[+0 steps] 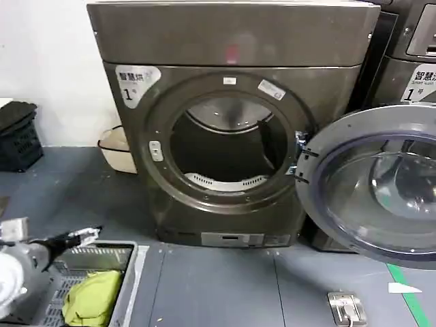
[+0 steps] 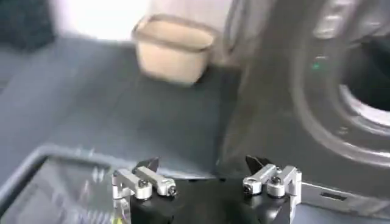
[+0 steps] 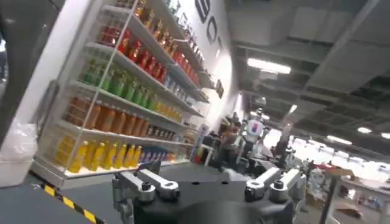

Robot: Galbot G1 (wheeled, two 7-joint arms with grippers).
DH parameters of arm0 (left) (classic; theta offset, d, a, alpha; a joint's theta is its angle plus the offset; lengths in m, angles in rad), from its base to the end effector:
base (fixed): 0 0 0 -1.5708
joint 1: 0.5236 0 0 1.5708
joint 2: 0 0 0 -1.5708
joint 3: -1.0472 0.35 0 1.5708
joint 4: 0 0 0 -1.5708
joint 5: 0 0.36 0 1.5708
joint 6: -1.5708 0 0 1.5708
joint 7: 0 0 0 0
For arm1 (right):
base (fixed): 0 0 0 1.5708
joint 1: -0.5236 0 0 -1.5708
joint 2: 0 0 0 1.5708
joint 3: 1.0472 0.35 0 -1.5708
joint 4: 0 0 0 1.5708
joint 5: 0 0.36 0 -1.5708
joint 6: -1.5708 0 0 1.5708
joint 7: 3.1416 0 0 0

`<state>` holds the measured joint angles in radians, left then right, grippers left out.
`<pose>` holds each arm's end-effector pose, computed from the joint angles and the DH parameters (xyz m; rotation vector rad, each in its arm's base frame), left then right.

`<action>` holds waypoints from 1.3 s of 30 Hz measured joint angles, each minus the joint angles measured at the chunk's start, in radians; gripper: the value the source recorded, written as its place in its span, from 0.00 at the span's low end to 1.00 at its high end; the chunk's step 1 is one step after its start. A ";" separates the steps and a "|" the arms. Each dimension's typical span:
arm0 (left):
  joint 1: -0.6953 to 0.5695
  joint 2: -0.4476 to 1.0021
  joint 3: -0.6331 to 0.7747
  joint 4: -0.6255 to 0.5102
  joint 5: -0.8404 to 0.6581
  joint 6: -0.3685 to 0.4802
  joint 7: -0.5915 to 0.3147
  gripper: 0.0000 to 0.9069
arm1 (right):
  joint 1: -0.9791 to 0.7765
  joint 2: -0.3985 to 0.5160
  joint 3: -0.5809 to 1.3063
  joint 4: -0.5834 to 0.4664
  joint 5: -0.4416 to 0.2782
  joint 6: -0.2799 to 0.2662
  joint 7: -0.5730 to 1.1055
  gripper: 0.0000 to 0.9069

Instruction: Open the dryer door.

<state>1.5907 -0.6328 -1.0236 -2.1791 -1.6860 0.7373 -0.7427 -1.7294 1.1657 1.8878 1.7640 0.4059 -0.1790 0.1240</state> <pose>0.2368 0.2001 -0.1093 0.2464 -2.3758 0.3226 -0.0206 -0.4285 -0.1403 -1.7510 -2.4793 0.6087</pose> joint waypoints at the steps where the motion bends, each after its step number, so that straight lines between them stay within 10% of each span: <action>1: 0.008 0.007 -0.003 0.006 -0.056 0.000 -0.035 1.00 | -0.002 0.002 0.002 -0.002 0.000 0.005 0.000 1.00; 15: -0.089 0.123 0.095 0.145 -0.651 -0.001 -0.409 1.00 | -0.003 0.044 -0.004 0.006 0.006 0.041 -0.006 1.00; 39: -0.230 0.191 0.223 0.238 -0.746 -0.001 -0.481 1.00 | -0.012 0.070 0.019 0.005 0.039 0.059 -0.010 1.00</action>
<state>1.3607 -0.4414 -0.8003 -1.9415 -2.4317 0.7363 -1.2237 -1.7414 1.2359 1.9063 1.7685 0.4453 -0.1198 0.1139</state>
